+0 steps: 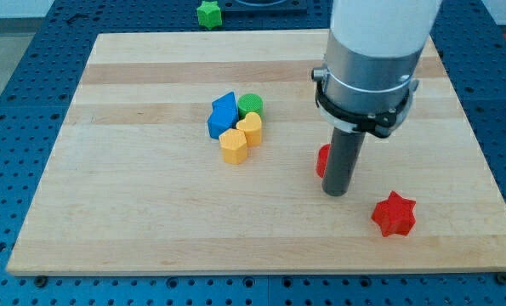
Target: Push the red circle closer to the yellow heart
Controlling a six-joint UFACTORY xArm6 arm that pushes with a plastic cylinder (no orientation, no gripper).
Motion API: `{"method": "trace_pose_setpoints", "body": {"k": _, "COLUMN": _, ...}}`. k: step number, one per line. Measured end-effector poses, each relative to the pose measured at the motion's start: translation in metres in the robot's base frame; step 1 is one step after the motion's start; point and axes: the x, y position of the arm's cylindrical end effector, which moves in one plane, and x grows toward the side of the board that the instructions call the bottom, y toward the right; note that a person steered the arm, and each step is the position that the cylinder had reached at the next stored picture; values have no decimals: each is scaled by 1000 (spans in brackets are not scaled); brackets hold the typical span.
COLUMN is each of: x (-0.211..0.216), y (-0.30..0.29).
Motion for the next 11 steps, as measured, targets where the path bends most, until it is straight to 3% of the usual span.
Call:
{"method": "trace_pose_setpoints", "body": {"k": 3, "x": -2, "y": -24}}
{"method": "trace_pose_setpoints", "body": {"k": 5, "x": -18, "y": 47}}
{"method": "trace_pose_setpoints", "body": {"k": 7, "x": -19, "y": -30}}
{"method": "trace_pose_setpoints", "body": {"k": 9, "x": -58, "y": -4}}
{"method": "trace_pose_setpoints", "body": {"k": 11, "x": -58, "y": -60}}
